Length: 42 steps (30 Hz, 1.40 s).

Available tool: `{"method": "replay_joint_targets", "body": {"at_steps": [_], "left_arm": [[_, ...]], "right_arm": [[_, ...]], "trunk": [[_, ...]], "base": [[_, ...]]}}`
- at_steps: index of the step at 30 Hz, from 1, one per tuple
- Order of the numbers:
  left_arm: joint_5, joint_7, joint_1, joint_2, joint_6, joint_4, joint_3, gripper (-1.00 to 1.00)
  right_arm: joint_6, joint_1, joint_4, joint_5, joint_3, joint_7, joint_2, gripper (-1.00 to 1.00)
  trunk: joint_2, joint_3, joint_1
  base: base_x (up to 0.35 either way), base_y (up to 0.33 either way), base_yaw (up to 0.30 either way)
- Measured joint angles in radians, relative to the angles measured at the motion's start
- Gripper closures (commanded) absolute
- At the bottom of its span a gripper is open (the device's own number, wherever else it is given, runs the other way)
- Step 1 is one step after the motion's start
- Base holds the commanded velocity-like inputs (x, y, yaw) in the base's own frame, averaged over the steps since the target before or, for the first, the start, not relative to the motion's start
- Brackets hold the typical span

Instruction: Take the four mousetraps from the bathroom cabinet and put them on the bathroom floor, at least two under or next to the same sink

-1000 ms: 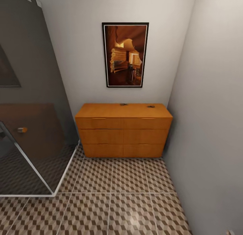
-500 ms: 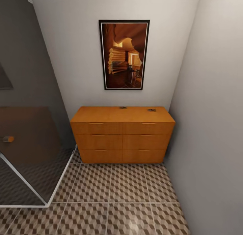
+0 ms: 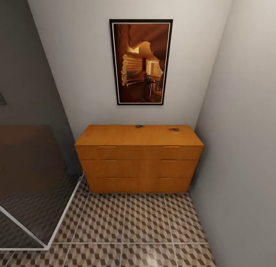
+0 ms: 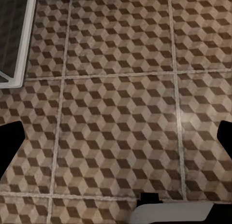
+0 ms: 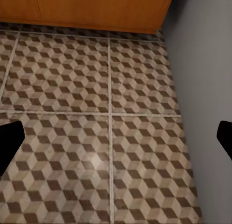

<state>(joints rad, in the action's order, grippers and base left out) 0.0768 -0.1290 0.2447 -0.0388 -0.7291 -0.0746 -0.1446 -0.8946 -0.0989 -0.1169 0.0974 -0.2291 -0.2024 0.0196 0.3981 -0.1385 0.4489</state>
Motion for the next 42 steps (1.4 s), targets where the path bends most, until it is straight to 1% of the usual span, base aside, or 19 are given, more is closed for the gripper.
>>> {"method": "replay_joint_targets", "body": {"at_steps": [18, 42], "left_arm": [[0.0, 0.0, 0.0, 0.0, 0.0, 0.0, 0.0, -1.0], [0.0, 0.0, 0.0, 0.0, 0.0, 0.0, 0.0, -1.0]], "right_arm": [[-0.001, 0.0, 0.0, 0.0, -0.002, 0.002, 0.0, -1.0], [-0.004, 0.0, 0.0, 0.0, -0.002, 0.002, 0.0, -1.0]], "trunk": [[0.0, 0.002, 0.0], [0.0, 0.002, 0.0]], "base": [[0.24, 0.0, -0.021], [0.015, 0.0, 0.0]]}}
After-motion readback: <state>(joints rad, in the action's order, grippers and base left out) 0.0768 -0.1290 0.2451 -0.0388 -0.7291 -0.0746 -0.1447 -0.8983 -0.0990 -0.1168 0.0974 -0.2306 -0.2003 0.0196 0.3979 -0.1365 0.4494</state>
